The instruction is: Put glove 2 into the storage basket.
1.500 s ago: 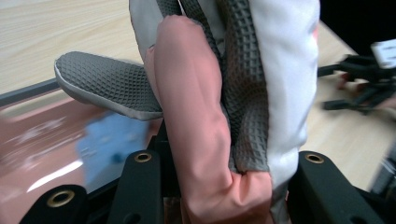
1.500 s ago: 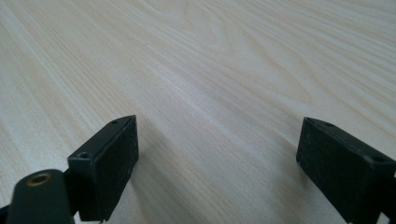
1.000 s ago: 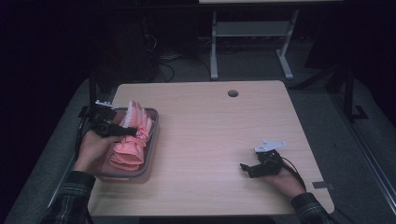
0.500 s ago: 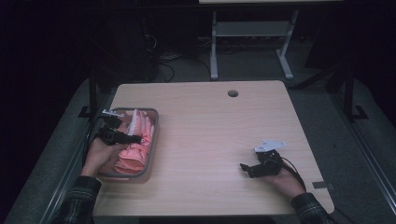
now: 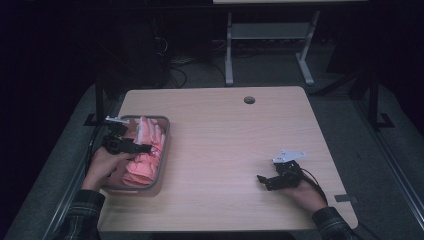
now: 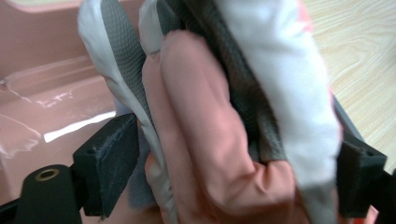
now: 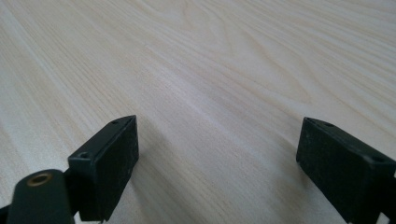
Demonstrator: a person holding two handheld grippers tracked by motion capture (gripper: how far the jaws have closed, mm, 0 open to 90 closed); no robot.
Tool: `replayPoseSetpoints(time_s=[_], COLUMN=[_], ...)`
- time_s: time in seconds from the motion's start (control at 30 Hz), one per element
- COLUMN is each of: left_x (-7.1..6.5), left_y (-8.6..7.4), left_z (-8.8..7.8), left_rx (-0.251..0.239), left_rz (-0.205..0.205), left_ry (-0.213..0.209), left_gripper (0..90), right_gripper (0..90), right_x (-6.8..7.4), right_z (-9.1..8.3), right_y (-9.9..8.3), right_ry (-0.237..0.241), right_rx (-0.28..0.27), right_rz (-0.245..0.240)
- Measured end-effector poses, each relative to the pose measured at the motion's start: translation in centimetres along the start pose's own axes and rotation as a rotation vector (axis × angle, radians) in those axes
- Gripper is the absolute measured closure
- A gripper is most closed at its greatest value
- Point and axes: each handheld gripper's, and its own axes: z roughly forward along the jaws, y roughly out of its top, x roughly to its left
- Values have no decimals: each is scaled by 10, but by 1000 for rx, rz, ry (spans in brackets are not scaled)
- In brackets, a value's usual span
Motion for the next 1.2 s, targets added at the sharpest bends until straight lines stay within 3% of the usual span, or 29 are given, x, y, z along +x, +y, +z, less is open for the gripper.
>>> replayPoseSetpoints(time_s=[0.33, 0.7, 0.97, 1.2], left_x=[-8, -38, -62, -89], left_y=[7, 24, 33, 37], left_z=[-33, -56, -53, -39], left_rx=[-82, -156, -184, -180], left_rz=[47, 121, 168, 216], left_ry=[29, 18, -25, -64], left_gripper=[138, 139, 139, 140], right_gripper=[123, 123, 123, 123], right_x=[0, 0, 0, 0], right_z=[1, 1, 1, 1], right_y=[1, 1, 1, 1], right_ry=[-4, -4, -4, -5], right_rx=[-1, -1, -2, 1], right_rz=[-1, -1, -1, 4])
